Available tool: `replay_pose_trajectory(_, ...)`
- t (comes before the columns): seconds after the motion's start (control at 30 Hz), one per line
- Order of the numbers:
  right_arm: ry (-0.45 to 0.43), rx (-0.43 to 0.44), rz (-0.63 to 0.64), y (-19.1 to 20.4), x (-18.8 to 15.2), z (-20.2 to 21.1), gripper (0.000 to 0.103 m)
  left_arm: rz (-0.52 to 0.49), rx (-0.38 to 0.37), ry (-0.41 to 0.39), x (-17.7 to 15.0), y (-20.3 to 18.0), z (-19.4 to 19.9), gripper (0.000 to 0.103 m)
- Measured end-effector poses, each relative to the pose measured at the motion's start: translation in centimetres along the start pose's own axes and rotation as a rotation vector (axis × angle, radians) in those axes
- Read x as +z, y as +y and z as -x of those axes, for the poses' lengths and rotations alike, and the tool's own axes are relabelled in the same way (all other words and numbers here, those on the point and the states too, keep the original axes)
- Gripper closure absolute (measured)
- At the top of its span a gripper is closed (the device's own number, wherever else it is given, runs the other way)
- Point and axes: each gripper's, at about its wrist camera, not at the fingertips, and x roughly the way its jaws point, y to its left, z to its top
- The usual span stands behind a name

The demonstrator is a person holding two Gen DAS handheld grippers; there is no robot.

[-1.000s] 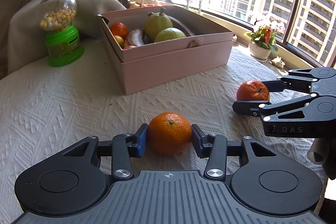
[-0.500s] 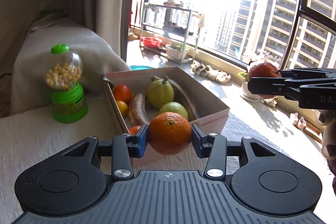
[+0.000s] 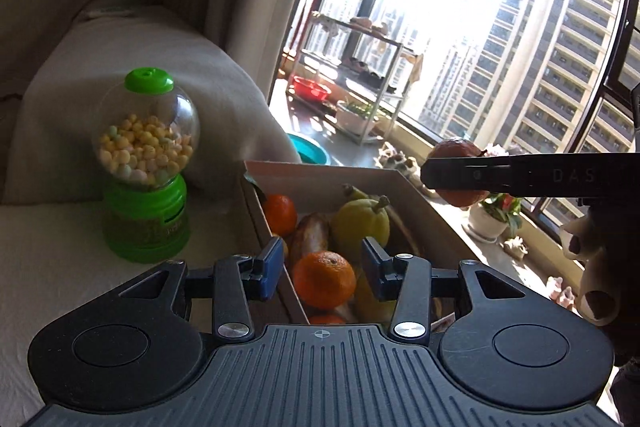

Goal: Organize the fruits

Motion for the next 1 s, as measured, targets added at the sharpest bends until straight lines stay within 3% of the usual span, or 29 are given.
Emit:
replay_pose_trajectory(0.13, 0.03, -0.012, -0.023, 1.2, 1.1, -5.3, 0.055, -0.047, 0.063, -0.032, -2.3, 0.0, 3.1, 0.056)
replay_pose_trajectory(0.27, 0.082, -0.053, -0.044, 1.7, 1.6, -9.0, 0.054, -0.096, 0.105, 0.007, -4.8, 0.3, 5.5, 0.056)
replay_pose_trajectory(0.43, 0.033, -0.065, -0.016, 2.5, -0.9, -5.0, 0.042, -0.085, 0.178, 0.09, -8.6, 1.6, 7.1, 0.056)
replay_pose_trajectory(0.57, -0.015, -0.082, 0.039, 3.7, -5.8, 1.4, 0.024, -0.044, 0.199, 0.091, -11.1, 0.8, 8.3, 0.056)
replay_pose_trajectory(0.67, -0.022, -0.122, 0.087, 4.8, -10.6, 5.0, 0.016, -0.049, 0.223, 0.08, -12.5, -1.0, 8.7, 0.056)
replay_pose_trajectory(0.77, 0.033, -0.168, 0.109, 5.2, -15.0, 5.8, 0.016, -0.043, 0.247, 0.128, -13.6, -2.7, 8.0, 0.056)
replay_pose_trajectory(0.83, 0.072, -0.149, 0.08, 5.0, -17.0, 5.8, 0.016, -0.059, 0.269, 0.109, -14.3, -3.7, 7.7, 0.054)
replay_pose_trajectory(1.0, 0.127, -0.148, -0.008, 3.2, -19.2, 4.3, 0.016, -0.123, 0.318, 0.092, -14.8, -5.7, 6.5, 0.042)
